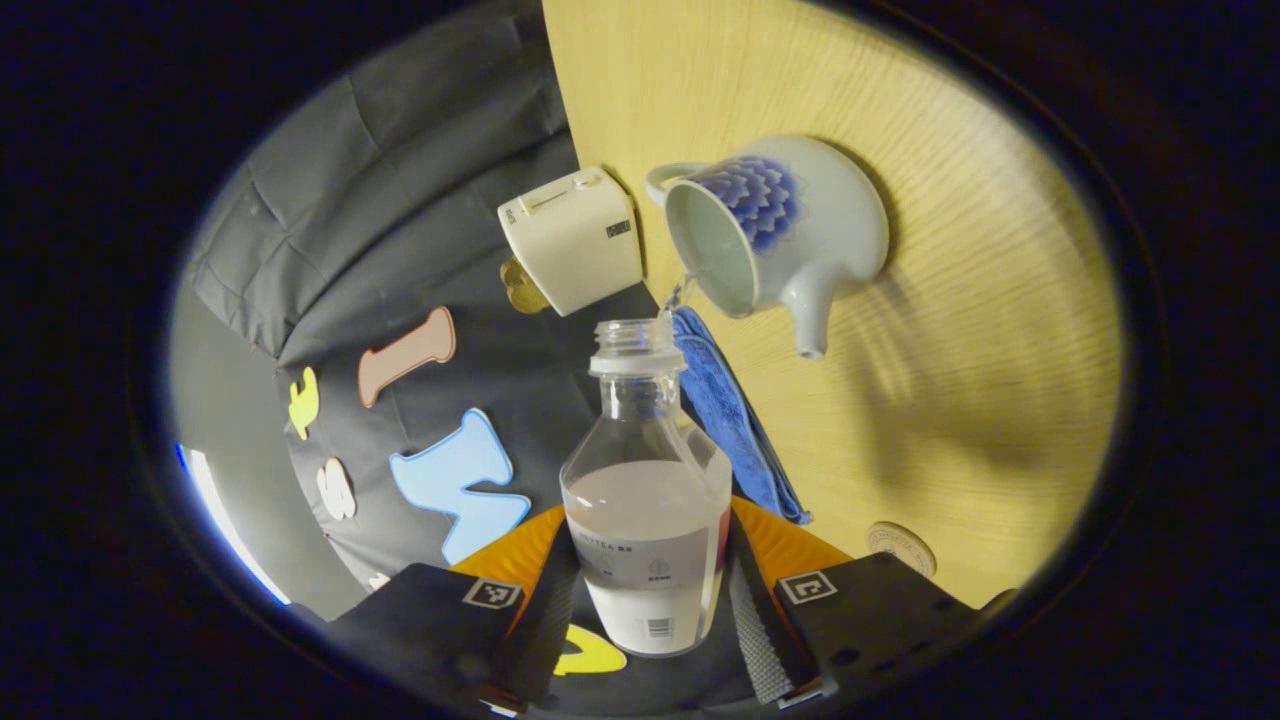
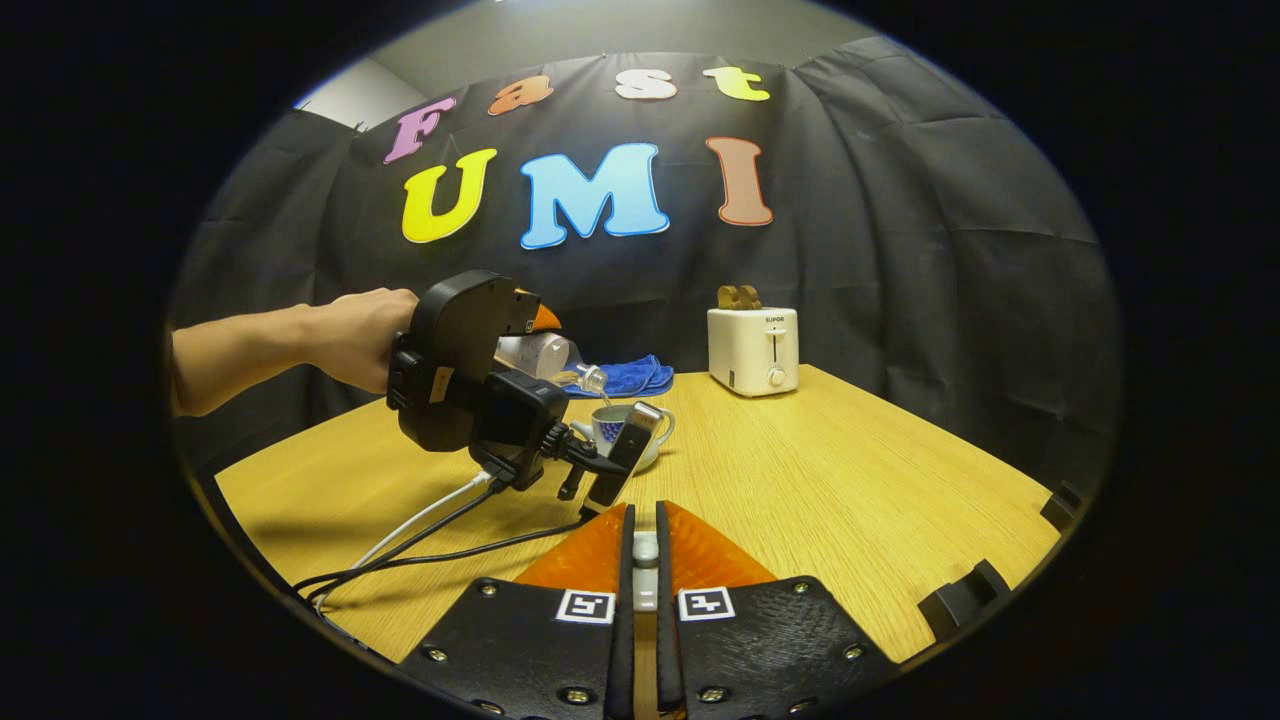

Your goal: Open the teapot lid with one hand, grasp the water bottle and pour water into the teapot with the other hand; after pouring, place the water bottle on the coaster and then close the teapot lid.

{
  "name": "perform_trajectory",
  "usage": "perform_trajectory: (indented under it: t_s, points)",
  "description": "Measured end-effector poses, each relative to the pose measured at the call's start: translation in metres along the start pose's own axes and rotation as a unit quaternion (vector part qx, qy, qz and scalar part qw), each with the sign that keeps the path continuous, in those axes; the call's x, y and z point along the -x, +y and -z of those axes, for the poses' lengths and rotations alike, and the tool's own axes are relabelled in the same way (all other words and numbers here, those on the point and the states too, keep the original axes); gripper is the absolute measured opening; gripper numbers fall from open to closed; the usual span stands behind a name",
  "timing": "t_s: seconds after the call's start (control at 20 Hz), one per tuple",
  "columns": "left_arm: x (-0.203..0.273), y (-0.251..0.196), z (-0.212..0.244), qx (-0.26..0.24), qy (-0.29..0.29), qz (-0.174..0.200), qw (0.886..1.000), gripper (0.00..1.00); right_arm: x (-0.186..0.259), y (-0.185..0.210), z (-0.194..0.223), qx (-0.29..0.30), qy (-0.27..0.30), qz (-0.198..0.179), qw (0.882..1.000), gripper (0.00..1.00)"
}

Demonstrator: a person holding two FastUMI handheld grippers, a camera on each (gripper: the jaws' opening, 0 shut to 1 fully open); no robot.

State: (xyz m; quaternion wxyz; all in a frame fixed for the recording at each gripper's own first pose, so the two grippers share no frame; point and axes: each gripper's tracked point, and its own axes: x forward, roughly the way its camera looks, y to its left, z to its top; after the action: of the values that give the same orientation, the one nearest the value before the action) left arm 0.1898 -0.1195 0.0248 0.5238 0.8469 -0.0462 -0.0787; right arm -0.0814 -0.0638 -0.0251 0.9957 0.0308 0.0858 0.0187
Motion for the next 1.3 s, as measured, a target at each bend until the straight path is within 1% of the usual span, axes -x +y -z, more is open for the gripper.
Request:
perform_trajectory:
  t_s: [0.5,0.7,0.95,1.1,1.3]
  points:
    - [0.000,0.003,-0.003,-0.014,-0.003,0.002,1.000,0.85,0.000,-0.002,-0.001,0.000,0.001,-0.001,1.000,0.09]
    - [0.000,0.005,-0.003,-0.012,-0.004,0.001,1.000,0.85,0.000,-0.001,-0.001,0.002,0.000,-0.001,1.000,0.09]
    - [0.001,0.002,-0.007,0.004,-0.012,0.003,1.000,0.85,0.002,-0.002,-0.002,0.001,0.000,0.001,1.000,0.09]
    - [-0.001,-0.005,-0.008,0.007,-0.013,0.012,1.000,0.85,0.003,-0.002,-0.001,0.002,0.000,0.003,1.000,0.09]
    - [-0.002,-0.009,-0.017,0.037,-0.031,0.013,0.999,0.85,0.003,-0.005,-0.001,0.010,-0.002,0.011,1.000,0.09]
